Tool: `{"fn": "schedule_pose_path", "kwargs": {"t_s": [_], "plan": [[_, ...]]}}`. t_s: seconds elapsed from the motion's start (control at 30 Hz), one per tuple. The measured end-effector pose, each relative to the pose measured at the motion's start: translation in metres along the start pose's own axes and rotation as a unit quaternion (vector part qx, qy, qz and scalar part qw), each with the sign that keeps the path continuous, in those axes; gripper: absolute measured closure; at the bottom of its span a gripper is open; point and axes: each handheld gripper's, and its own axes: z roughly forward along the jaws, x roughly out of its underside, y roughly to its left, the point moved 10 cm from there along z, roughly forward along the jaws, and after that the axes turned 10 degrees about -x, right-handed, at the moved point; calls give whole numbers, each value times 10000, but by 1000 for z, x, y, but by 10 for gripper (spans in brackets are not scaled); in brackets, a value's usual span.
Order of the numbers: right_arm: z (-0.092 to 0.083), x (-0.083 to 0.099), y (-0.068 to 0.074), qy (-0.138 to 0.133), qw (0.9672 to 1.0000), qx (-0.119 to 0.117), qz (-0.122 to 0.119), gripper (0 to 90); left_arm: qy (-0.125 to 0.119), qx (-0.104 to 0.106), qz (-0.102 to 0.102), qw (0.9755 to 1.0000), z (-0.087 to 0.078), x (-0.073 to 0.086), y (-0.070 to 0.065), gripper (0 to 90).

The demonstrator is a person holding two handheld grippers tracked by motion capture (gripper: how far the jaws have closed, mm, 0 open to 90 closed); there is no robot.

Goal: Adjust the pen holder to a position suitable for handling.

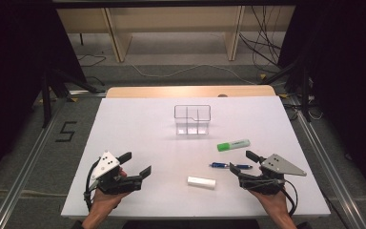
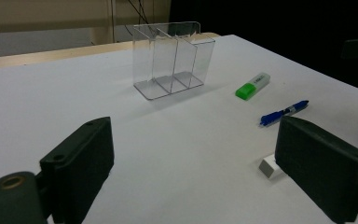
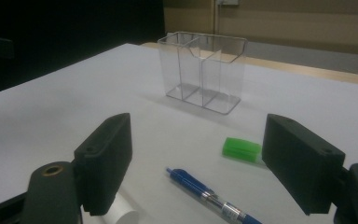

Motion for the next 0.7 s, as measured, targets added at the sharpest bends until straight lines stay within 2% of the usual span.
{"fn": "schedule_pose_path", "kwargs": {"t_s": [0.43,0.7], "plan": [[1,0,-1,14,10000,61,-40,265,10,4,29,10000,-1,0,0,110],[2,-1,-6,49,9998,191,-14,326,4,-7,4,10000,0,0,0,109]]}}
